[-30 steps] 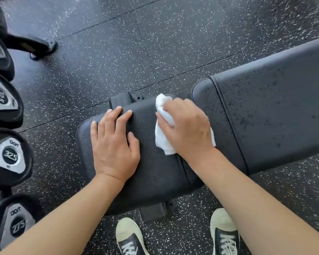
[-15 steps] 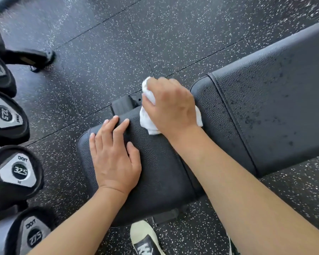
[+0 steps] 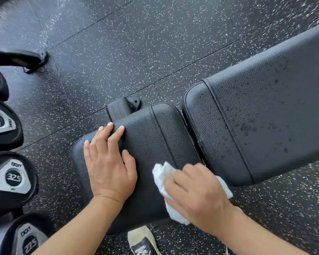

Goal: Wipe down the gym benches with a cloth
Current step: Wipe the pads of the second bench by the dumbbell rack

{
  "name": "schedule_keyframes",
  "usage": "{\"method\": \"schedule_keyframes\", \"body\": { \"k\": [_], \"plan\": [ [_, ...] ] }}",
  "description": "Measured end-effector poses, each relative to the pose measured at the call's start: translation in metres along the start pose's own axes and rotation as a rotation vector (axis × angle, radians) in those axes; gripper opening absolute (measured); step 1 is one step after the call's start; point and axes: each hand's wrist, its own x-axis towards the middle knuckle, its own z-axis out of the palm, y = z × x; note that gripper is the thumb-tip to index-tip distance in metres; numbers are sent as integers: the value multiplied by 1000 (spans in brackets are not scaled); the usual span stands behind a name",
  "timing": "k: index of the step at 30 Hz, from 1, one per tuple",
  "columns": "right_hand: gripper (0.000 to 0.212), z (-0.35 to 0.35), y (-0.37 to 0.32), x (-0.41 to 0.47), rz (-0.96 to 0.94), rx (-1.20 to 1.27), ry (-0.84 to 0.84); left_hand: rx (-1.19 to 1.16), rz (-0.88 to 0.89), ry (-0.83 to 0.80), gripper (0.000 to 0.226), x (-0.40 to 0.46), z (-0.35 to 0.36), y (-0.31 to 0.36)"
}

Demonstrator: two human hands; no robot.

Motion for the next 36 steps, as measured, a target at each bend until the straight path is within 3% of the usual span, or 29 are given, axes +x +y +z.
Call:
{"method": "schedule_keyframes", "body": {
  "k": [4,11,13,19,27,31,36],
  "plan": [
    [14,6,7,12,-58,12,12,-11,-3,-2,58,2,-1,2],
    [14,48,39,149,219,-2,85,15,-2,-21,58,2,-2,-1],
    [18,56,46,180,286,8,17,11,-7,-25,57,2,-2,0],
    [26,63,65,212,436,169,-436,2,-23,-43,56,2,-2,0],
    [45,43,75,196,511,90,-448,-50,-21,-100,57,1,-5,-4],
    [38,53,64,209,560,-1,-535,-155,-22,-104,57,2,-5,-9],
    [32,77,27,233,485,-95,-696,-529,-87,-100,54,4,-19,-20]
  ]
}}
